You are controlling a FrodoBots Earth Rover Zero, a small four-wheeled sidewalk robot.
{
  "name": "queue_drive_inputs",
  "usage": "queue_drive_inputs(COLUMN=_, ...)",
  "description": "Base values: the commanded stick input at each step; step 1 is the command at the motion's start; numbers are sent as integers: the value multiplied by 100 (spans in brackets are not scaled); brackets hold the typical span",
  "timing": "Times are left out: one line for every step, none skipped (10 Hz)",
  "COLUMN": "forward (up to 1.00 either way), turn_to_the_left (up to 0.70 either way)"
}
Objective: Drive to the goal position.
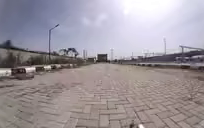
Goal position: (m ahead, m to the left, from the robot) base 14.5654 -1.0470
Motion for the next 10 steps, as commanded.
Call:
queue_drive_inputs(forward=100, turn_to_the_left=0)
queue_drive_inputs(forward=100, turn_to_the_left=0)
queue_drive_inputs(forward=100, turn_to_the_left=0)
queue_drive_inputs(forward=100, turn_to_the_left=7)
queue_drive_inputs(forward=100, turn_to_the_left=22)
queue_drive_inputs(forward=100, turn_to_the_left=23)
queue_drive_inputs(forward=100, turn_to_the_left=18)
queue_drive_inputs(forward=100, turn_to_the_left=10)
queue_drive_inputs(forward=100, turn_to_the_left=2)
queue_drive_inputs(forward=100, turn_to_the_left=0)
